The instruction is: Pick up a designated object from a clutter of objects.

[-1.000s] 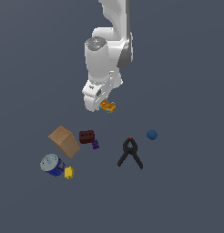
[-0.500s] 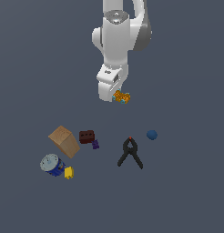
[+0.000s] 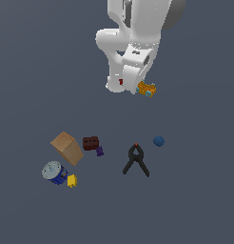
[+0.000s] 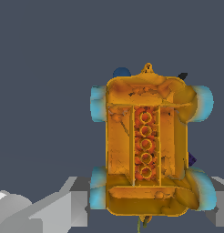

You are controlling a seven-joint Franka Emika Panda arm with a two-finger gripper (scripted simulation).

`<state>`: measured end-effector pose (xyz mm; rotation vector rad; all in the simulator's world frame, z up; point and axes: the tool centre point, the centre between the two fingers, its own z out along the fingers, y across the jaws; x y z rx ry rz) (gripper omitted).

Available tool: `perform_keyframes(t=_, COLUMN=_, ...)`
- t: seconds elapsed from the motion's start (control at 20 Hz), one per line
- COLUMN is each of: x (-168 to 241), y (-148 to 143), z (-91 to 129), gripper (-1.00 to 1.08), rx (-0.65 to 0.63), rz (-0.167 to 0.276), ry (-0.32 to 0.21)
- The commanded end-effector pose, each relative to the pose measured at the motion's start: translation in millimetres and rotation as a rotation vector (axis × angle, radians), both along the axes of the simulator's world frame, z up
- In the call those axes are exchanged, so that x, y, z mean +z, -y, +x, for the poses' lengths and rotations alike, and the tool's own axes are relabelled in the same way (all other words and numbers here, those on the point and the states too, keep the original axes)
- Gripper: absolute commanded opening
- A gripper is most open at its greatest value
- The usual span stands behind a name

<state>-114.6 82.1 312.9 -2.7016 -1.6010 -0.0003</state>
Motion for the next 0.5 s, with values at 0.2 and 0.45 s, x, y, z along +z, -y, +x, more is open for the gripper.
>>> perform_keyframes(t=0.2, x=36.1, y=-32.0, z=6.0, gripper=-1.0, rx=-0.003, rz=-0.001, ry=0.0)
perform_keyframes(t=0.45, x=51.2, y=-45.0, z=9.6, gripper=-1.0, rx=-0.005, rz=-0.002, ry=0.0)
